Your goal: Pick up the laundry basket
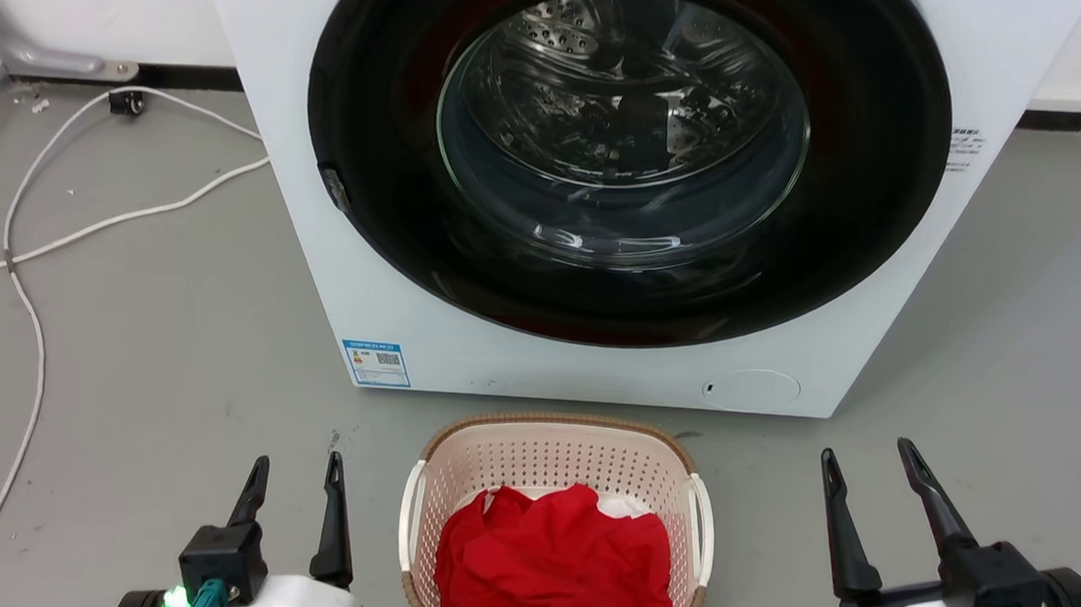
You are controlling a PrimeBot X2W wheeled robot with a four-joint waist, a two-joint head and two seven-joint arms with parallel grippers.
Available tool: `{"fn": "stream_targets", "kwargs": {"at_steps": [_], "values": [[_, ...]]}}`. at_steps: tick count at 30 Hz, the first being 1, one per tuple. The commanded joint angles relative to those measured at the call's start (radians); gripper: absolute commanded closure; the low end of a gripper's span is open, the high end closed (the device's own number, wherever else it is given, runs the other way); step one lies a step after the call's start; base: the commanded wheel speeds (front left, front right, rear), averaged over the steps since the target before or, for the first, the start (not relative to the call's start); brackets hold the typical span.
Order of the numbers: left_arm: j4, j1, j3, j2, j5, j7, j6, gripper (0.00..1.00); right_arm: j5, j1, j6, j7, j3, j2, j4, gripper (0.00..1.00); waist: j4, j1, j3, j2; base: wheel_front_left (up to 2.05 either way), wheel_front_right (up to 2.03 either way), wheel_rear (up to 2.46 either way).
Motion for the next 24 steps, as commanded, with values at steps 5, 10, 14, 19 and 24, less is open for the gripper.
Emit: {"fn": "stream_targets", "kwargs": {"at_steps": [5, 10, 14, 19, 24], "values": [[0.055, -0.057, 0.001, 0.001, 0.007, -0.003, -0.016, 0.00, -0.017, -0.049, 0.000, -0.003, 0.016, 0.004, 0.025, 0.00, -0.007, 0.0000, 0.038, 0.0000, 0.00, 0.00, 0.00], [0.126, -0.112, 0.002, 0.002, 0.015, -0.003, -0.034, 0.00, -0.038, -0.099, 0.000, -0.003, 0.035, 0.004, 0.076, 0.00, -0.012, 0.0000, 0.075, 0.0000, 0.00, 0.00, 0.00], [0.207, -0.171, -0.002, 0.001, 0.034, -0.003, -0.060, 0.00, -0.053, -0.144, 0.000, -0.003, 0.047, 0.003, 0.130, 0.00, -0.009, 0.0000, 0.105, 0.0000, 0.00, 0.00, 0.00], [0.334, -0.249, -0.008, 0.003, 0.058, -0.003, -0.096, 0.00, -0.076, -0.211, 0.000, -0.003, 0.060, 0.003, 0.233, 0.00, -0.004, 0.0000, 0.151, 0.0000, 0.00, 0.00, 0.00], [0.471, -0.334, -0.023, 0.017, 0.080, -0.003, -0.126, 0.00, -0.080, -0.286, 0.000, -0.003, 0.072, 0.003, 0.332, 0.00, -0.004, 0.0000, 0.206, 0.0000, 0.00, 0.00, 0.00]]}}
